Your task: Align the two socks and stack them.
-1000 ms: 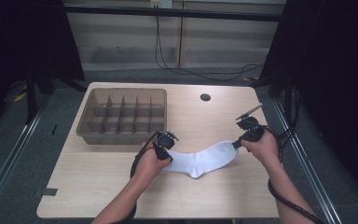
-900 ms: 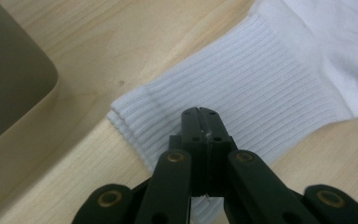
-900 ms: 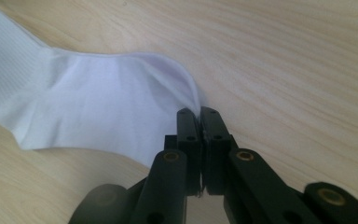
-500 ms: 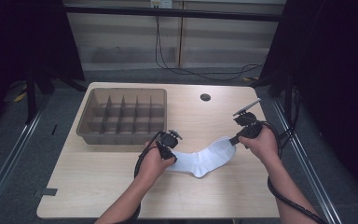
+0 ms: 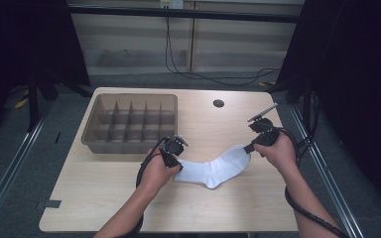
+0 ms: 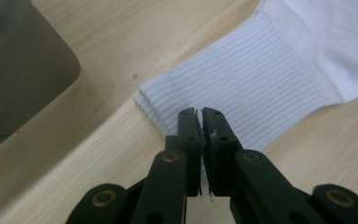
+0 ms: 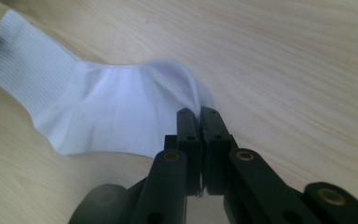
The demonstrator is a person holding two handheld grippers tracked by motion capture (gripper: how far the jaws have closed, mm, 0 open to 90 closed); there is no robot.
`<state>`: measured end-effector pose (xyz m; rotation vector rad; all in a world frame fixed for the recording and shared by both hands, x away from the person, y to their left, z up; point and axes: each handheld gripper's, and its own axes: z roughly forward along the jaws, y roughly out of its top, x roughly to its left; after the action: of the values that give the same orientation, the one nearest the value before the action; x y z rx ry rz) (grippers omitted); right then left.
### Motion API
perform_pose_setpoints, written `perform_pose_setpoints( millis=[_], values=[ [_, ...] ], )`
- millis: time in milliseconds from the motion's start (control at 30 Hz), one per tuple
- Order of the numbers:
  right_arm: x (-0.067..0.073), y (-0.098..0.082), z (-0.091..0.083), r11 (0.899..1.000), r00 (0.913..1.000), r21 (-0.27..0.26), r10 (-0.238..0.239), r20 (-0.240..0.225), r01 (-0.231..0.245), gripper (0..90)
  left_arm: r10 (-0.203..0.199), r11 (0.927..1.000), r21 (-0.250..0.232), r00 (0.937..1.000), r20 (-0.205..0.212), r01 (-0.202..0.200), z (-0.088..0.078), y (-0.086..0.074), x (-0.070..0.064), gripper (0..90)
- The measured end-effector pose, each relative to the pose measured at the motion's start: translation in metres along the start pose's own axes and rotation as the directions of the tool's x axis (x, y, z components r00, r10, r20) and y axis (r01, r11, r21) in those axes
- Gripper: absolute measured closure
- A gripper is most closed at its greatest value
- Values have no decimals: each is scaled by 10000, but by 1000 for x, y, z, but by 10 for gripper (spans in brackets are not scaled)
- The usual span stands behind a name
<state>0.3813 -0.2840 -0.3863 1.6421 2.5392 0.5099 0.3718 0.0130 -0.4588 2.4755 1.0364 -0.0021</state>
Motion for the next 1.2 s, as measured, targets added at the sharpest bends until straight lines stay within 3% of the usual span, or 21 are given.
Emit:
perform_pose_setpoints(
  millis=[267,500,733,933,1100,1200],
  values=[
    [13,6,-5,9999,9998,-13,-169,-134,169,885,114,9999,129,9999,-41,-114,5,0,-1,879],
    [21,13,-14,9998,9997,-111,-176,-162,175,885,-49,10000,-76,10000,25,50,18,3,-14,889],
    [34,19,-20,9992,9990,-181,-361,-266,357,885,43,9999,-116,10000,-69,-43,22,9,-22,896],
    [47,25,-21,9978,9973,-268,-622,-385,612,885,74,9997,-236,9999,89,-72,26,14,-29,897],
    [58,31,-17,9961,9955,-171,-877,-367,871,885,132,9993,-342,9995,290,-122,22,15,-31,855],
    [58,31,-16,9960,9955,-163,-885,-333,880,885,64,9989,-460,9998,179,-56,13,13,-28,855]
  ],
)
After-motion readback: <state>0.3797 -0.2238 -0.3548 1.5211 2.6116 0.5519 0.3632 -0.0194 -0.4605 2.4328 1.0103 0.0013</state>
